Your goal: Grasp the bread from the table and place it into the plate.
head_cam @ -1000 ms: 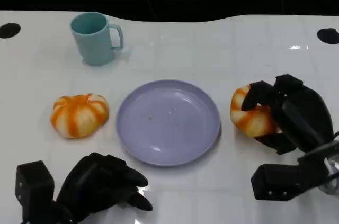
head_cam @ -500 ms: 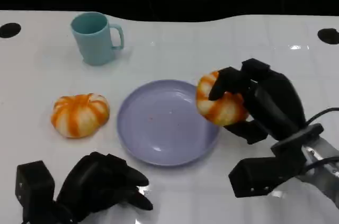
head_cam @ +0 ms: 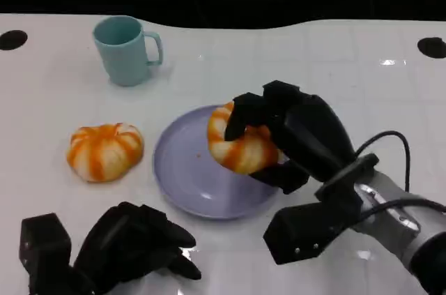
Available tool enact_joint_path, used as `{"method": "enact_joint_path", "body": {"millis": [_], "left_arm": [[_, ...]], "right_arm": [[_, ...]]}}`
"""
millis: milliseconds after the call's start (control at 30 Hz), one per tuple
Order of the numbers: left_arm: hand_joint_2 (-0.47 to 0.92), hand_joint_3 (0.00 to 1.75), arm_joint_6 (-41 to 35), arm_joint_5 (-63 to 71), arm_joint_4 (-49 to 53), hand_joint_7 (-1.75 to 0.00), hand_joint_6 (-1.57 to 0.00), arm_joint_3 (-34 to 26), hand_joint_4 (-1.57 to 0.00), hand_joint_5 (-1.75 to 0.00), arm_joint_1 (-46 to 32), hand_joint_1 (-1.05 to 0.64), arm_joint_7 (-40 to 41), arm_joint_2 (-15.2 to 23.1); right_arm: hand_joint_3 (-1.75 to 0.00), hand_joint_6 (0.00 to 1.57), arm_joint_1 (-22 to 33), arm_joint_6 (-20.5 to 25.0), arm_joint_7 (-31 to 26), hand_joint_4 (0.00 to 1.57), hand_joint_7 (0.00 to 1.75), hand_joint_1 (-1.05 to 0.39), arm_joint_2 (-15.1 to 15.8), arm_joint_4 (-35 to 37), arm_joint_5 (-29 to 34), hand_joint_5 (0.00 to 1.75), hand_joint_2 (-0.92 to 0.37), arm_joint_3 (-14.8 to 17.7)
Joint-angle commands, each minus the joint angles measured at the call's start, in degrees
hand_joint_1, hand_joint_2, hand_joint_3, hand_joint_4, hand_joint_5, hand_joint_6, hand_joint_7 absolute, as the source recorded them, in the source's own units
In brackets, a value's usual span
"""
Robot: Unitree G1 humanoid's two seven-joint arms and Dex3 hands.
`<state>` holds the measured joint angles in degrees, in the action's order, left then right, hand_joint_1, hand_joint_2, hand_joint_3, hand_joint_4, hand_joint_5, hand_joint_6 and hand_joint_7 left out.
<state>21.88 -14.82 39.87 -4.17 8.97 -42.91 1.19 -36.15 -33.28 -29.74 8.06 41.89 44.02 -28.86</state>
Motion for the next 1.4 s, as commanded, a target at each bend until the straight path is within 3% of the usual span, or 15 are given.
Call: {"method": "enact_joint_path", "body": {"millis": [33,167,267,333,433,467,500,600,767,967,1400], "left_arm": [[0.77,0.00,-0.8,0.2,-1.0,-0.02,-1.57,0.2,-1.57,-0.24,-1.0,-1.05,0.5,0.9],[0.76,0.00,-1.0,0.3,-1.6,-0.03,-1.57,0.3,-1.57,-0.24,-1.3,-1.05,0.9,0.9],[0.77,0.00,-0.5,-0.1,-1.4,-0.02,-1.57,0.3,-1.57,-0.24,-1.2,-1.05,0.3,0.8],[0.76,0.00,-1.0,-0.2,-1.6,-0.02,-1.57,0.4,-1.57,-0.23,-1.3,-1.05,0.4,0.9],[0.76,0.00,-1.4,-0.2,-2.1,-0.02,-1.57,0.5,-1.57,-0.23,-1.6,-1.05,0.6,0.8],[0.76,0.00,-1.4,-0.2,-2.3,-0.02,-1.57,0.5,-1.57,-0.23,-1.6,-1.05,0.6,0.8],[0.76,0.00,-1.3,-0.2,-2.2,-0.02,-1.57,0.4,-1.57,-0.23,-1.6,-1.05,0.5,0.7],[0.76,0.00,-1.0,-0.5,-1.9,-0.02,-1.57,0.3,-1.57,-0.23,-1.4,-1.05,0.3,0.6],[0.76,0.00,-1.2,-0.3,-2.0,-0.02,-1.57,0.4,-1.57,-0.23,-1.6,-1.05,0.7,0.6],[0.76,0.00,-1.4,-0.2,-2.3,-0.02,-1.57,0.5,-1.57,-0.23,-1.6,-1.05,0.8,0.8],[0.75,0.00,-2.1,-0.5,-2.9,-0.02,-1.57,0.5,-1.57,-0.23,-1.7,-1.05,0.7,0.6]], "right_arm": [[-1.40,0.75,-2.4,-1.2,0.6,0.98,1.74,-0.12,-1.3,3.8,-0.9,1.75,-0.26,-0.1],[-1.41,0.76,-3.4,-2.2,0.9,0.96,1.69,-0.14,-1.9,6.4,-0.9,1.75,-0.31,-0.2],[-1.36,0.78,-3.8,-1.7,2.0,0.89,1.41,-0.19,-1.9,7.0,-0.5,1.67,-0.36,-0.5],[-0.95,0.80,-3.7,-1.5,3.4,0.84,0.99,-0.26,-1.8,6.8,-0.7,1.43,-0.52,-0.6],[-0.57,0.77,-3.5,-0.8,7.8,0.73,0.62,-0.34,-1.4,6.2,-1.4,1.23,-0.70,-0.7],[-0.37,0.70,-3.4,-0.3,9.5,0.64,0.44,-0.41,-1.1,5.8,-1.5,1.07,-0.83,-0.7],[-0.30,0.68,-3.3,0.4,11.5,0.60,0.37,-0.43,-1.0,5.3,-1.7,1.00,-0.87,-0.7],[-0.32,0.52,-2.9,3.0,16.9,0.41,0.14,-0.62,-0.6,3.5,-2.3,0.64,-0.92,-0.7],[-0.39,0.37,-1.7,8.2,23.7,0.21,0.02,-0.76,0.2,-1.0,-1.9,0.48,-0.92,-0.9],[-0.42,0.33,-0.2,11.5,26.2,0.17,0.00,-0.80,1.1,-4.8,-1.7,0.48,-0.92,-0.8],[-0.44,0.34,3.3,11.4,26.7,0.20,0.02,-0.80,3.1,-10.4,-3.3,0.52,-0.92,0.5]]}}
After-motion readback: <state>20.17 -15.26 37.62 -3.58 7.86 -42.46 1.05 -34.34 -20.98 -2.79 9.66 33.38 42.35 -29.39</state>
